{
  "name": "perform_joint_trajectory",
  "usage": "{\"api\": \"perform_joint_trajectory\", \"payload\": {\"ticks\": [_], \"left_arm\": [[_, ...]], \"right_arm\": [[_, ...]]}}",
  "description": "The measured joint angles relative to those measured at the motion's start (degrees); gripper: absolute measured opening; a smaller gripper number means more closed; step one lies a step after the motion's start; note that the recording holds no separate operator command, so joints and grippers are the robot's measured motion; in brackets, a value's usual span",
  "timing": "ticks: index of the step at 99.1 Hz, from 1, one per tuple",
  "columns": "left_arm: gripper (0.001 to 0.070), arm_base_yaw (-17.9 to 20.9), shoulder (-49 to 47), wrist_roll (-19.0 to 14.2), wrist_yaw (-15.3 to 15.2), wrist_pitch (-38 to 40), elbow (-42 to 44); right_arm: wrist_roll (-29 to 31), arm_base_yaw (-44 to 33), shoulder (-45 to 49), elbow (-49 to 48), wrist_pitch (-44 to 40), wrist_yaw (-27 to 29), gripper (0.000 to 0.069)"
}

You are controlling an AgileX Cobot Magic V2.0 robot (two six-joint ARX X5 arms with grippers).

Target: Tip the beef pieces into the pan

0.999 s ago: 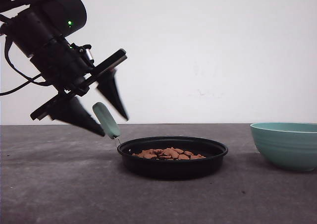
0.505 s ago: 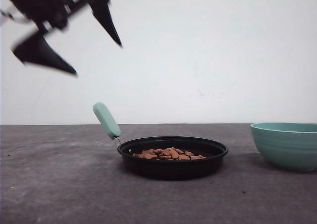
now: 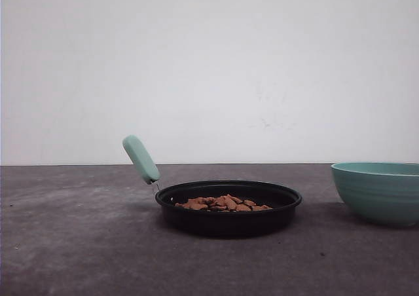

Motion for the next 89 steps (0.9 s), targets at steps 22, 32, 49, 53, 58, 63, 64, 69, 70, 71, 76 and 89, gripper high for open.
{"api": "perform_joint_trajectory", "payload": {"ticks": [22, 32, 49, 53, 58, 63, 64, 69, 70, 71, 76, 89], "left_arm": [[0.0024, 0.9, -4.5, 2.6, 0.0, -0.3, -0.1], [0.0024, 0.9, -5.3, 3.1, 0.0, -1.2, -0.2], [0.0024, 0.9, -6.3, 3.5, 0.0, -3.1, -0.2], [0.0024, 0.9, -6.4, 3.5, 0.0, -3.1, -0.2], [0.0024, 0.9, -6.6, 3.5, 0.0, -3.1, -0.2], [0.0024, 0.9, -6.6, 3.5, 0.0, -3.1, -0.2], [0.0024, 0.9, -6.6, 3.5, 0.0, -3.1, -0.2], [0.0024, 0.9, -6.6, 3.5, 0.0, -3.1, -0.2], [0.0024, 0.9, -6.6, 3.5, 0.0, -3.1, -0.2], [0.0024, 0.9, -6.6, 3.5, 0.0, -3.1, -0.2], [0.0024, 0.9, -6.6, 3.5, 0.0, -3.1, -0.2], [0.0024, 0.9, -6.6, 3.5, 0.0, -3.1, -0.2]], "right_arm": [[-1.4, 0.0, -1.6, -2.1, 1.2, -0.1, 0.0011], [-1.5, 0.0, -1.9, -2.1, 4.1, -0.1, 0.0011], [-1.5, 0.0, -2.1, -2.1, 6.6, -0.1, 0.0011], [-1.5, 0.0, -2.1, -2.1, 6.6, -0.1, 0.0011], [-1.5, 0.0, -2.1, -2.1, 6.6, -0.1, 0.0011], [-1.5, 0.0, -2.1, -2.1, 6.6, -0.1, 0.0011], [-1.5, 0.0, -2.1, -2.1, 6.6, -0.1, 0.0011], [-1.5, 0.0, -2.1, -2.1, 6.6, -0.1, 0.0011], [-1.5, 0.0, -2.1, -2.1, 6.6, -0.1, 0.0011], [-1.5, 0.0, -2.1, -2.1, 6.6, -0.1, 0.0011], [-1.5, 0.0, -2.1, -2.1, 6.7, -0.1, 0.0011], [-1.5, 0.0, -2.1, -2.1, 6.6, -0.1, 0.0011]]}}
